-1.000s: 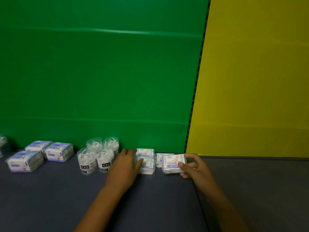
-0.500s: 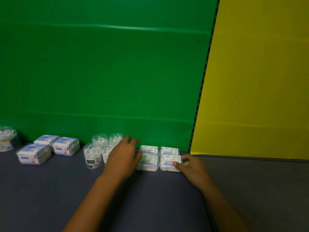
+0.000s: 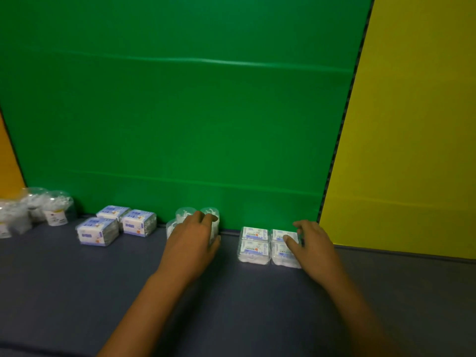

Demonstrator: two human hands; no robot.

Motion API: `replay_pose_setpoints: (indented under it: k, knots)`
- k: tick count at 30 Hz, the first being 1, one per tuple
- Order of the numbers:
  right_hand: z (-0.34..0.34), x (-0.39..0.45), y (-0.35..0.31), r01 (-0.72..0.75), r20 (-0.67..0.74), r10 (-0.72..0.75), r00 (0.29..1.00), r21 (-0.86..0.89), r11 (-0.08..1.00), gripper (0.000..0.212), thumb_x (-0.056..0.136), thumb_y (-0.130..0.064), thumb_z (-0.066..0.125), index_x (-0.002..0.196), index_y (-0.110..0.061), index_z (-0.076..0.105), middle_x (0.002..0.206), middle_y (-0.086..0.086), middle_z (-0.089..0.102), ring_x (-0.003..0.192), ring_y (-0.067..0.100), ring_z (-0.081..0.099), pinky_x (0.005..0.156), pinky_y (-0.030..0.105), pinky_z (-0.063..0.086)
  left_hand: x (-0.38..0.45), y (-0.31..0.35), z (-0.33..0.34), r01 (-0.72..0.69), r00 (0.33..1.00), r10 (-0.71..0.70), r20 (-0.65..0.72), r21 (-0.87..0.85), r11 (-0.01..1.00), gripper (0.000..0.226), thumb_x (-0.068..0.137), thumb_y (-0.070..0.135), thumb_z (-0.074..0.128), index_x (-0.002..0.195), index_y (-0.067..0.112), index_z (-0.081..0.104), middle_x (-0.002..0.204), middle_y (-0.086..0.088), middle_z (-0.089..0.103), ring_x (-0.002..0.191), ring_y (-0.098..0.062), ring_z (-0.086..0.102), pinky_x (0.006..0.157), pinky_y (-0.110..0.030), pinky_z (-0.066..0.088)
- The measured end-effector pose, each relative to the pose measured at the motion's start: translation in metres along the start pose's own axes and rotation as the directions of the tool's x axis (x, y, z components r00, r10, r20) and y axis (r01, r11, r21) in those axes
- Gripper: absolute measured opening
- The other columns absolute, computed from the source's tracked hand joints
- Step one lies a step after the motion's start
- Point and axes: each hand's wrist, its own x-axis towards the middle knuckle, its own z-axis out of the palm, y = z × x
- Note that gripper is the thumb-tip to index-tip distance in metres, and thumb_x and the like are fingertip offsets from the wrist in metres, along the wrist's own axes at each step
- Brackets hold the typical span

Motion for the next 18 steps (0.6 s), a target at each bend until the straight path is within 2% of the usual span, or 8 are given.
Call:
replay_pose_setpoints:
  k: [2, 4, 9, 14, 18]
  knots:
    - [-0.004, -0.006, -0.027, 0.120, 0.021, -0.118, 0.993, -0.059, 0.991, 0.047, 0.094, -0.042, 0.058, 0.134, -0.017, 0.049, 0.129, 0.002, 0.052, 0.120, 0.020, 0.048, 0.093, 0.030, 0.041, -0.010, -0.014, -0.013, 0.003, 1.000, -0.003, 0.004, 0.039, 0.999, 0.046, 0.090, 0.041, 0.052, 0.132, 0.023, 0.045, 0.126, -0.003, 0.052, 0.108, -0.024, 0.054, 0.086, -0.036, 0.046]
    - [-0.005, -0.015, -0.056, 0.208, 0.027, -0.206, 0.978, -0.117, 0.971, 0.049, 0.094, -0.046, 0.055, 0.136, -0.020, 0.047, 0.130, 0.000, 0.051, 0.121, 0.019, 0.047, 0.094, 0.033, 0.044, -0.022, -0.030, -0.028, 0.015, 1.000, -0.014, -0.006, 0.073, 0.997, 0.047, 0.091, 0.044, 0.051, 0.133, 0.023, 0.044, 0.126, -0.002, 0.052, 0.110, -0.023, 0.052, 0.088, -0.035, 0.044]
    - [0.007, -0.040, -0.131, 0.329, 0.106, -0.313, 0.944, -0.198, 0.923, 0.053, 0.094, -0.050, 0.052, 0.138, -0.023, 0.041, 0.131, -0.002, 0.048, 0.121, 0.019, 0.045, 0.097, 0.034, 0.042, -0.064, -0.075, -0.069, 0.068, 0.998, -0.067, -0.016, 0.144, 0.987, 0.053, 0.091, 0.048, 0.049, 0.136, 0.021, 0.041, 0.130, -0.006, 0.050, 0.116, -0.027, 0.050, 0.093, -0.039, 0.042]
    - [0.032, -0.068, -0.204, 0.421, 0.168, -0.398, 0.902, -0.143, 0.896, 0.055, 0.093, -0.055, 0.049, 0.140, -0.028, 0.037, 0.135, -0.005, 0.045, 0.124, 0.018, 0.042, 0.098, 0.034, 0.041, -0.116, -0.132, -0.110, 0.152, 0.988, -0.153, -0.012, 0.186, 0.971, 0.056, 0.093, 0.049, 0.047, 0.139, 0.020, 0.037, 0.129, -0.006, 0.049, 0.115, -0.026, 0.049, 0.090, -0.037, 0.043]
    - [0.052, -0.090, -0.262, 0.481, 0.199, -0.455, 0.868, -0.107, 0.870, 0.059, 0.093, -0.061, 0.044, 0.140, -0.026, 0.037, 0.134, -0.003, 0.044, 0.126, 0.020, 0.042, 0.101, 0.035, 0.040, -0.158, -0.176, -0.147, 0.220, 0.975, -0.222, -0.013, 0.205, 0.954, 0.055, 0.093, 0.049, 0.047, 0.140, 0.022, 0.035, 0.130, -0.003, 0.046, 0.118, -0.024, 0.046, 0.093, -0.036, 0.042]
